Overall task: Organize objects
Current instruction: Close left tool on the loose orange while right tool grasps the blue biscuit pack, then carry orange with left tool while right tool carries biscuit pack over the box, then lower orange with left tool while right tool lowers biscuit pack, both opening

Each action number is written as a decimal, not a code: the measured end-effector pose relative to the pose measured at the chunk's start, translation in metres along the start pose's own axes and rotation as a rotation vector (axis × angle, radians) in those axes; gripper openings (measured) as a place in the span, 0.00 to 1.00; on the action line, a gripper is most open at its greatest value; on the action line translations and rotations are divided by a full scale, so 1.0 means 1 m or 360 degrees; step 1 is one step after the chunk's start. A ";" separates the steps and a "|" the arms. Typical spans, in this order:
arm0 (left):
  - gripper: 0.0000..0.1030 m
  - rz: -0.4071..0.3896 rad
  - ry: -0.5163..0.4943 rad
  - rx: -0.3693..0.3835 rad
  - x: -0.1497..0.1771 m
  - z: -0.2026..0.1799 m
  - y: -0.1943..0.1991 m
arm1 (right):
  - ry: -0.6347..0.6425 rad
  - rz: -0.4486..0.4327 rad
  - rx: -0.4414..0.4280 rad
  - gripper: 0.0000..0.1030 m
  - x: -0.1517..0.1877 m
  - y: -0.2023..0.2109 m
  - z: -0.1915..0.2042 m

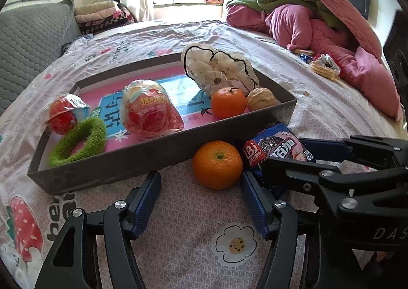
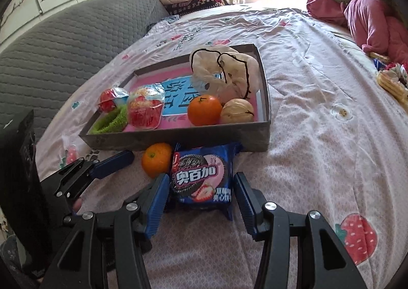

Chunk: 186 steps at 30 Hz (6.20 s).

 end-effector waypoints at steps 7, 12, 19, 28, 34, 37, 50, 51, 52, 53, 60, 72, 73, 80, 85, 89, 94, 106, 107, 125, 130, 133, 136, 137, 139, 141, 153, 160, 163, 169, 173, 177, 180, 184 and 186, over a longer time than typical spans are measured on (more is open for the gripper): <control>0.67 0.0029 -0.0012 0.0007 -0.003 -0.001 -0.007 | -0.0034 0.0083 0.0042 0.52 -0.012 -0.013 -0.002; 0.69 0.0066 -0.0041 -0.0047 -0.006 -0.005 -0.012 | -0.0035 0.0151 0.0070 0.56 -0.017 -0.019 -0.003; 0.69 0.0106 -0.0051 -0.0086 -0.013 -0.007 -0.017 | -0.0015 0.0259 0.0060 0.60 -0.027 -0.025 -0.010; 0.63 0.0098 0.0001 -0.0048 -0.015 -0.004 -0.016 | 0.0008 0.0189 0.0006 0.49 -0.021 -0.016 -0.013; 0.40 0.0078 -0.0006 0.0013 -0.017 -0.007 -0.013 | -0.0054 0.0161 -0.0069 0.48 -0.017 -0.010 -0.022; 0.40 0.0072 -0.0010 0.0004 -0.016 -0.010 -0.013 | -0.0063 0.0149 -0.0076 0.48 -0.017 -0.008 -0.024; 0.40 -0.0015 0.0101 0.0062 -0.014 0.006 0.007 | -0.0047 -0.0025 -0.0205 0.48 -0.021 0.013 -0.016; 0.40 -0.0024 0.0112 0.0062 -0.015 0.008 0.010 | -0.0051 -0.0043 -0.0224 0.48 -0.021 0.016 -0.017; 0.40 -0.0030 0.0118 0.0058 -0.015 0.010 0.012 | -0.0056 -0.0060 -0.0237 0.48 -0.022 0.018 -0.017; 0.40 -0.0039 0.0125 0.0053 -0.015 0.012 0.015 | -0.0059 -0.0081 -0.0248 0.48 -0.023 0.020 -0.017; 0.40 -0.0125 0.0188 0.0000 -0.015 0.031 0.036 | -0.0070 -0.0204 -0.0252 0.48 -0.028 0.033 -0.019; 0.40 -0.0230 0.0310 -0.0053 -0.012 0.063 0.066 | -0.0041 -0.0336 -0.0234 0.48 -0.033 0.047 -0.015; 0.40 -0.0243 0.0315 -0.0062 -0.012 0.065 0.069 | -0.0033 -0.0338 -0.0234 0.48 -0.033 0.047 -0.014; 0.40 -0.0314 0.0384 -0.0113 -0.013 0.088 0.082 | 0.0060 -0.0416 -0.0160 0.48 -0.039 0.053 -0.001; 0.40 -0.0337 0.0443 -0.0143 -0.014 0.104 0.083 | 0.0131 -0.0447 -0.0126 0.48 -0.044 0.052 0.008; 0.40 -0.0348 0.0485 -0.0164 -0.020 0.117 0.079 | 0.0180 -0.0466 -0.0069 0.48 -0.051 0.052 0.010; 0.40 -0.0352 0.0497 -0.0172 -0.026 0.126 0.072 | 0.0152 -0.0491 -0.0042 0.48 -0.067 0.049 0.003; 0.40 -0.0299 0.0440 -0.0148 -0.037 0.120 0.045 | 0.0097 -0.0421 -0.0050 0.48 -0.088 0.027 -0.009; 0.40 -0.0289 0.0431 -0.0146 -0.038 0.118 0.043 | 0.0098 -0.0408 -0.0048 0.48 -0.088 0.025 -0.008; 0.40 -0.0209 0.0313 -0.0107 -0.044 0.085 0.015 | 0.0164 -0.0296 -0.0016 0.48 -0.080 0.003 0.002; 0.40 -0.0182 0.0284 -0.0094 -0.042 0.078 0.010 | 0.0171 -0.0271 0.0001 0.49 -0.079 0.000 0.003; 0.40 -0.0173 0.0261 -0.0097 -0.042 0.073 0.007 | 0.0168 -0.0270 0.0006 0.49 -0.080 -0.001 0.002; 0.40 -0.0158 0.0251 -0.0090 -0.043 0.070 0.004 | 0.0164 -0.0264 0.0018 0.49 -0.080 -0.003 0.001; 0.40 -0.0150 0.0245 -0.0092 -0.043 0.069 0.003 | 0.0160 -0.0262 0.0027 0.49 -0.080 -0.004 0.000; 0.40 -0.0144 0.0238 -0.0089 -0.043 0.067 0.002 | 0.0158 -0.0260 0.0028 0.49 -0.080 -0.005 0.000; 0.40 -0.0143 0.0233 -0.0092 -0.044 0.066 0.001 | 0.0154 -0.0263 0.0030 0.49 -0.080 -0.005 0.000; 0.40 -0.0133 0.0244 -0.0087 -0.044 0.066 -0.002 | 0.0031 -0.0241 -0.0099 0.49 -0.081 -0.007 -0.013; 0.42 -0.0129 0.0254 -0.0100 -0.045 0.066 -0.002 | -0.0039 -0.0225 -0.0166 0.49 -0.081 -0.009 -0.020; 0.42 -0.0127 0.0257 -0.0098 -0.045 0.067 -0.003 | -0.0073 -0.0214 -0.0192 0.50 -0.082 -0.010 -0.024; 0.47 -0.0126 0.0267 -0.0128 -0.045 0.069 -0.002 | -0.0086 -0.0218 -0.0178 0.52 -0.083 -0.010 -0.026; 0.48 -0.0130 0.0273 -0.0129 -0.045 0.070 -0.001 | -0.0090 -0.0212 -0.0163 0.59 -0.084 -0.012 -0.027; 0.49 -0.0136 0.0258 -0.0140 -0.044 0.068 0.001 | -0.0084 -0.0212 -0.0162 0.60 -0.085 -0.013 -0.027; 0.49 -0.0144 0.0259 -0.0134 -0.044 0.066 0.003 | -0.0057 -0.0220 -0.0121 0.62 -0.085 -0.012 -0.024; 0.50 -0.0153 0.0263 -0.0123 -0.043 0.067 0.008 | -0.0020 -0.0241 -0.0106 0.66 -0.084 -0.010 -0.019; 0.50 -0.0157 0.0269 -0.0126 -0.043 0.068 0.009 | 0.0003 -0.0267 -0.0079 0.68 -0.085 -0.007 -0.017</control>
Point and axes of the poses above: each gripper's, at about its wrist camera, not at the fingertips, and y roughly against the way its jaws point, z to its left, x to its underside, the point moved 3 cm from there along -y, roughly the way its jaws point, and after that the axes turned 14 degrees about z, right-handed, at the moved point
